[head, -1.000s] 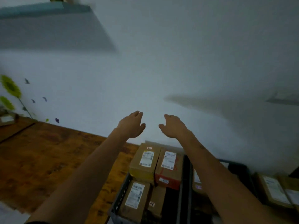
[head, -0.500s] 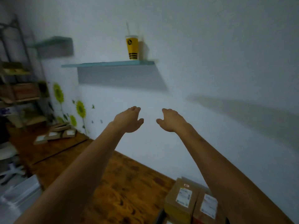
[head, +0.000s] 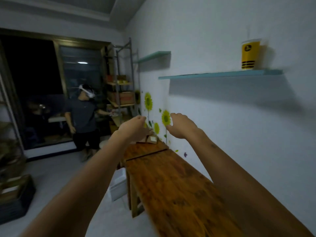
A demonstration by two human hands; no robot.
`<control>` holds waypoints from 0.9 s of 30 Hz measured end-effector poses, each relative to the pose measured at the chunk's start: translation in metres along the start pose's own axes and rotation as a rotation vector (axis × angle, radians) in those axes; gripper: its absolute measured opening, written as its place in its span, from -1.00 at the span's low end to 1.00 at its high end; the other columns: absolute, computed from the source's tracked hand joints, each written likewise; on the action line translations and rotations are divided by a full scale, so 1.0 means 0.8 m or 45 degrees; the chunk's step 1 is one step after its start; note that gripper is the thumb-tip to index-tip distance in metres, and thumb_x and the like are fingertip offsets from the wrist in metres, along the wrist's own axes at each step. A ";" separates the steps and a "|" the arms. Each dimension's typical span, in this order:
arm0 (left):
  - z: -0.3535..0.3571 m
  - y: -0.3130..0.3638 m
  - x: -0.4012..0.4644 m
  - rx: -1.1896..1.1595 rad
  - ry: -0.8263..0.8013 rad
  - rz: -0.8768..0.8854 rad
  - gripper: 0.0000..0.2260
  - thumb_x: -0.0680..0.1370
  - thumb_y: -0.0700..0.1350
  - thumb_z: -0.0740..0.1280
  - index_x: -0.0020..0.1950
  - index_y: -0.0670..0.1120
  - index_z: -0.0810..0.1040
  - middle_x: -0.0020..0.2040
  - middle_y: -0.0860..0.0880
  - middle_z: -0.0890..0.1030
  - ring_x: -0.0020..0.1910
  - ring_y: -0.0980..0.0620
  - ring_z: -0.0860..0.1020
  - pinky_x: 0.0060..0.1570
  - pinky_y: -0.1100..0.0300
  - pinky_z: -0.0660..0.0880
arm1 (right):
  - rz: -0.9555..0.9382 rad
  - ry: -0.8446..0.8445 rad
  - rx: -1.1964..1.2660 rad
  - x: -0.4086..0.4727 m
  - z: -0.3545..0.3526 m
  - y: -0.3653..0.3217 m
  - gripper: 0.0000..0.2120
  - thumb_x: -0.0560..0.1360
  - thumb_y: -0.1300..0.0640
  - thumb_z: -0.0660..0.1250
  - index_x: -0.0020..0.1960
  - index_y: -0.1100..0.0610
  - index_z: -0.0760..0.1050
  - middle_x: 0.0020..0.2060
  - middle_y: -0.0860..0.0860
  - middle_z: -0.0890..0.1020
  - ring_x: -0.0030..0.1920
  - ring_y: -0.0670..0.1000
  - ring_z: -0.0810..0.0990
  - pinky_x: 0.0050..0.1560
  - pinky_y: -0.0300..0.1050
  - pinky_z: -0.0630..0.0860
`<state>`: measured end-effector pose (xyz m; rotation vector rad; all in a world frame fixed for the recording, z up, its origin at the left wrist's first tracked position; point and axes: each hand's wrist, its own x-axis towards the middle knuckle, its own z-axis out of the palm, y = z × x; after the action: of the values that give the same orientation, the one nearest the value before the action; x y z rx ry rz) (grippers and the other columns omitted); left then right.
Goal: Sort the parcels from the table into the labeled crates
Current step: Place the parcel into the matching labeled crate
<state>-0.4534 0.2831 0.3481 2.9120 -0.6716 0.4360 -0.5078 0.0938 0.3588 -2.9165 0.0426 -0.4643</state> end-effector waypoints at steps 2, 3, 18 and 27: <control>0.003 -0.048 -0.003 0.000 -0.035 -0.059 -0.51 0.69 0.08 0.15 0.57 -0.08 0.23 0.55 -0.07 0.28 0.43 -0.11 0.38 0.30 0.00 0.41 | -0.054 -0.023 0.022 0.028 0.020 -0.036 -0.54 0.65 -0.01 0.17 0.47 0.19 0.31 0.39 0.20 0.43 0.33 0.21 0.44 0.18 0.06 0.47; 0.005 -0.068 -0.004 -0.009 -0.046 -0.088 -0.54 0.69 0.08 0.16 0.55 -0.07 0.26 0.53 -0.08 0.30 0.41 -0.11 0.40 0.27 0.00 0.43 | -0.080 -0.035 0.027 0.042 0.031 -0.050 -0.52 0.66 -0.02 0.16 0.50 0.18 0.28 0.42 0.20 0.41 0.36 0.21 0.42 0.22 0.07 0.45; 0.057 -0.357 0.183 0.102 -0.032 -0.385 -0.49 0.68 0.08 0.17 0.58 -0.09 0.20 0.55 -0.07 0.29 0.45 -0.11 0.37 0.30 -0.01 0.40 | -0.264 -0.138 0.111 0.392 0.193 -0.181 -0.44 0.68 -0.05 0.14 0.60 0.15 0.15 0.50 0.18 0.34 0.43 0.22 0.39 0.36 0.11 0.44; 0.088 -0.524 0.336 0.052 0.011 -0.472 -0.50 0.67 0.07 0.17 0.56 -0.11 0.23 0.54 -0.09 0.31 0.44 -0.13 0.37 0.30 -0.02 0.40 | -0.364 -0.167 0.185 0.612 0.284 -0.273 -0.42 0.67 -0.07 0.14 0.60 0.13 0.13 0.50 0.16 0.34 0.41 0.21 0.42 0.30 0.13 0.49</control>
<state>-0.0181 0.5352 0.3411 2.9750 -0.1126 0.4194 0.0277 0.3206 0.3372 -2.8103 -0.4130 -0.3014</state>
